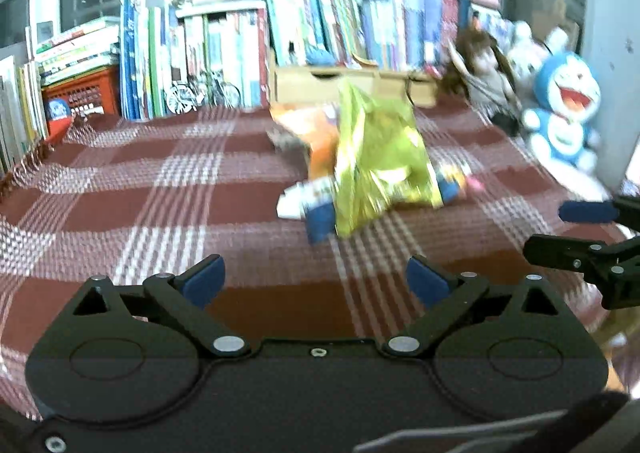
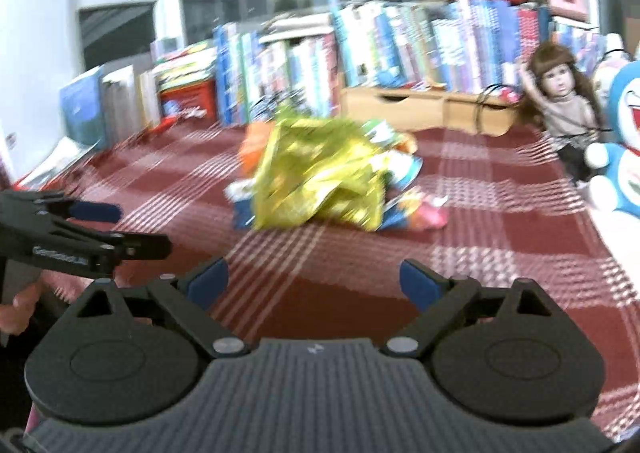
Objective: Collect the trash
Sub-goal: 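Raise both empty tools back over the table litter, then grasp the gold foil bag with the left tool while the right tool grasps the pink snack packet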
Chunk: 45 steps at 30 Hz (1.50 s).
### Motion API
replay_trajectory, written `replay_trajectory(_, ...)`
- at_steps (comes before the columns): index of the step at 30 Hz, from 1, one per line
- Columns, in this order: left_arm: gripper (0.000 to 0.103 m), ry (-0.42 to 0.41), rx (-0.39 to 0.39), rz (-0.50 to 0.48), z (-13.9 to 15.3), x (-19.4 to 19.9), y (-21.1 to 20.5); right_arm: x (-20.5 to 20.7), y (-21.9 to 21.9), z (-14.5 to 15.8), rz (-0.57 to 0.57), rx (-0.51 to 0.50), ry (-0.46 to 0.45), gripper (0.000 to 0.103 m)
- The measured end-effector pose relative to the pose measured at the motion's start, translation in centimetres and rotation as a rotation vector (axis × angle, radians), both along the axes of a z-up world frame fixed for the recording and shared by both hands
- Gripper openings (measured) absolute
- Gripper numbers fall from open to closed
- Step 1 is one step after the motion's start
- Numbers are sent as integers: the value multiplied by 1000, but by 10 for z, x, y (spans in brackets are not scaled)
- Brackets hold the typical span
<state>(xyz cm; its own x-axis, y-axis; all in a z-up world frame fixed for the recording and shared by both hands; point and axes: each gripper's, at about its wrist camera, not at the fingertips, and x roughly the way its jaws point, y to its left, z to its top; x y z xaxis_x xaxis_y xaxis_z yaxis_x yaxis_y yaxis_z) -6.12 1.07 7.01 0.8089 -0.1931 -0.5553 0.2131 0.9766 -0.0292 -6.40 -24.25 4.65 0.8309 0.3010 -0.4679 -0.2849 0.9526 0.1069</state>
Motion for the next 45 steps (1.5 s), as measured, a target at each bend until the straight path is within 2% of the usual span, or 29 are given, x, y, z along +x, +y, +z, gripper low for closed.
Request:
replay_trajectory(7,97,-24,-29,52,5,58,-12,56,-16,1,-106,33,-4,95)
replay_trajectory(10,97,-20,-43,27,2,75,-22,77,-22,-8,-140,9,10,89)
replay_trajectory(12,85,-26,-47,9,-1,82,-28,87,-28,-15,-171,12,32,76)
replay_trajectory(15,73,-32,-75,-2,-3,97,-35,104,-41,-25,-222,56,81,64)
replay_trajectory(17,73,-42,-102,-4,-2,108,-40,115,-50,-29,-252,101,107,61)
replay_trajectory(19,79,-52,-117,-18,-3,119,-45,127,-57,-34,-264,139,128,61)
replay_trajectory(20,85,-44,-120,-25,-6,127,-47,132,-58,-36,-261,153,140,61)
replay_trajectory(22,91,-45,-113,-1,-11,139,-52,143,-58,-41,-251,166,161,62)
replay_trajectory(24,91,-49,-99,8,-15,149,-57,153,-56,-45,-240,170,178,62)
replay_trajectory(26,89,-23,-117,-3,-20,159,-60,162,-52,-49,-234,166,199,60)
replay_trajectory(29,87,-36,-188,-29,-27,164,-62,173,-46,-57,-232,162,235,47)
replay_trajectory(32,76,-2,-170,-52,-36,171,-68,171,-41,-60,-222,152,228,42)
replay_trajectory(34,63,22,-156,-46,-42,175,-72,167,-38,-59,-216,144,217,40)
replay_trajectory(37,41,35,-183,-58,-45,171,-71,160,-36,-57,-208,142,206,38)
replay_trajectory(39,17,42,-221,-72,-42,168,-66,157,-37,-55,-213,138,193,36)
replay_trajectory(45,14,-5,-262,-46,-20,148,-47,144,-39,-44,-232,134,142,35)
